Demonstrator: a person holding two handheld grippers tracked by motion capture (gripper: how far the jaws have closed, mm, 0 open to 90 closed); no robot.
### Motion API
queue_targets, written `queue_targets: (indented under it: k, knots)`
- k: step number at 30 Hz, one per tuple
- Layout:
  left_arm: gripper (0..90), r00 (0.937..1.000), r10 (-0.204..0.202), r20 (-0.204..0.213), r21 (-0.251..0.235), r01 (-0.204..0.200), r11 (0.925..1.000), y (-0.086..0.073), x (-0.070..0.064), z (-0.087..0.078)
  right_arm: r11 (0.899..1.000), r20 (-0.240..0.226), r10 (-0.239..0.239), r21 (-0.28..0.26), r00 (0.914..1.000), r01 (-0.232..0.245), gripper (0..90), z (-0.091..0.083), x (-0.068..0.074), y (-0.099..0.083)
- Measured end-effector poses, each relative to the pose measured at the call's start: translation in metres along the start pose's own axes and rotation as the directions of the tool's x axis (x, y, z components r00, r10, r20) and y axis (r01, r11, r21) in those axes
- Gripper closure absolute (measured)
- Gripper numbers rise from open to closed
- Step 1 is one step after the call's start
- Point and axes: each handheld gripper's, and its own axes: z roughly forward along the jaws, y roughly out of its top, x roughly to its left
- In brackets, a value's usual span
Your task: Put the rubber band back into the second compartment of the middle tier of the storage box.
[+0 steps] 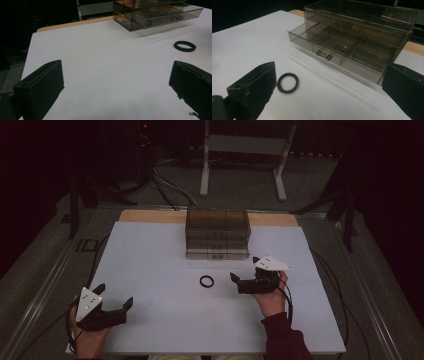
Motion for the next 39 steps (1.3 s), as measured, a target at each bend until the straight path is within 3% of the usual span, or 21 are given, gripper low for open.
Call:
queue_targets:
  k: [39]
  knots:
    - [0.3, 0.9998, 0.014, -0.013, 0.004, -0.014, 0.9999, -0.001, -0.002, 0.001, 0.999, -0.049, -0.003, 0.053, 0.9988, 0.006, 0.0, 0.036, 0.02, 0.008]
